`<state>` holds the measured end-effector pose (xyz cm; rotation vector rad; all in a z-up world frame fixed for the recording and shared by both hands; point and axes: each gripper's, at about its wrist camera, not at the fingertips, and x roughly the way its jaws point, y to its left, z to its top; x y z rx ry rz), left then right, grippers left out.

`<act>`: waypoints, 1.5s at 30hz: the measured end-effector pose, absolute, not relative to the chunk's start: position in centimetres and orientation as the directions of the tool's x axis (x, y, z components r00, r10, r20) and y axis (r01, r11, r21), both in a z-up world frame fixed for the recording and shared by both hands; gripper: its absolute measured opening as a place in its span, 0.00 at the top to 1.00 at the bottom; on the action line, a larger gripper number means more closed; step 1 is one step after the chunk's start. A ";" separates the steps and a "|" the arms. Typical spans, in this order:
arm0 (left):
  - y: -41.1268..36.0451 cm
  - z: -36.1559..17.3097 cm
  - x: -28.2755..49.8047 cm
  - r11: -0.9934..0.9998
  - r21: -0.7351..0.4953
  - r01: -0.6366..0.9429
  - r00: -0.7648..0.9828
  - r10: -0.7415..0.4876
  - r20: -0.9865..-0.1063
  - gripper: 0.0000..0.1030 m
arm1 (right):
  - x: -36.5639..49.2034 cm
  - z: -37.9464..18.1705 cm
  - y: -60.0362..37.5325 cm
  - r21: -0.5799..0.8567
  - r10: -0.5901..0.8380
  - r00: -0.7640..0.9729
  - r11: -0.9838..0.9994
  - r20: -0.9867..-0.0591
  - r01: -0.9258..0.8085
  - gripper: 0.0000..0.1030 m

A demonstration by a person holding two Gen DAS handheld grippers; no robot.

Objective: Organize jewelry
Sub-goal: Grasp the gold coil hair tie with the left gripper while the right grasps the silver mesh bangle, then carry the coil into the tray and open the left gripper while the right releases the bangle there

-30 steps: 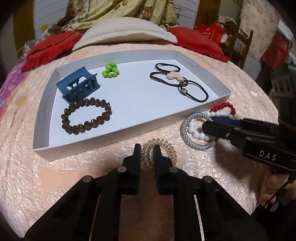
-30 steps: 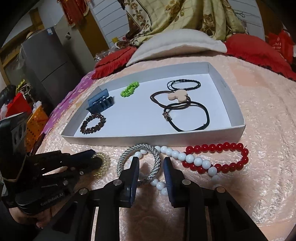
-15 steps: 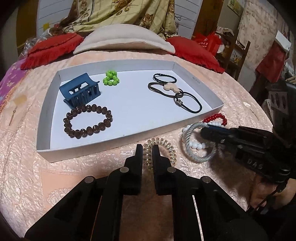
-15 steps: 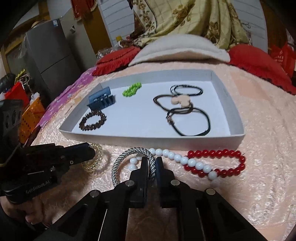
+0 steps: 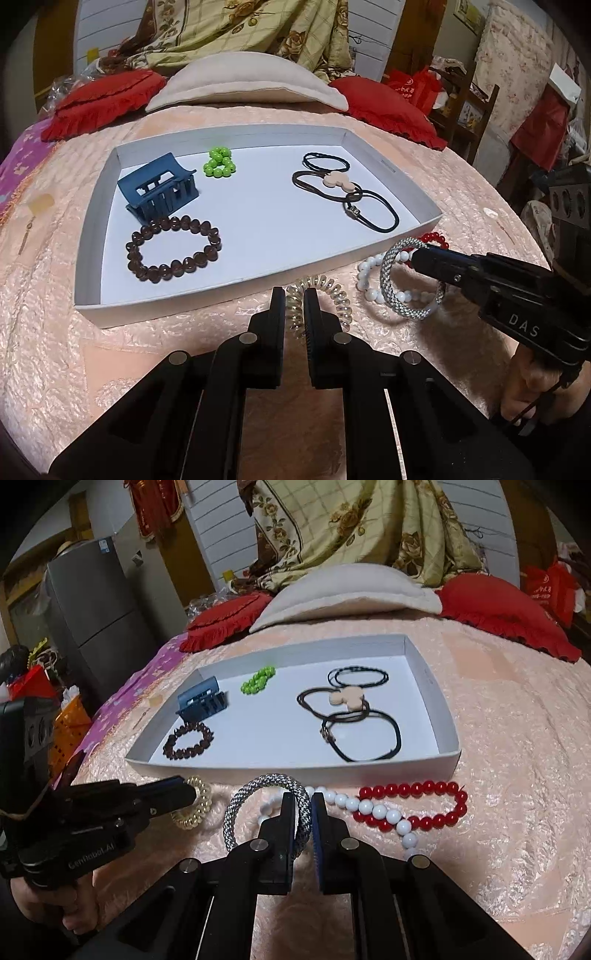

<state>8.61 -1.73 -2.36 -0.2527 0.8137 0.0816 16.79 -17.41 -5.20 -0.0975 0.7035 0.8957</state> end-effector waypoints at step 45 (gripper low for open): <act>-0.8 1.1 7.7 0.955 -0.250 -0.160 0.765 -0.040 -0.642 0.92 | 17.2 -3.0 -18.3 0.164 0.659 0.556 0.707 -0.506 -0.688 0.93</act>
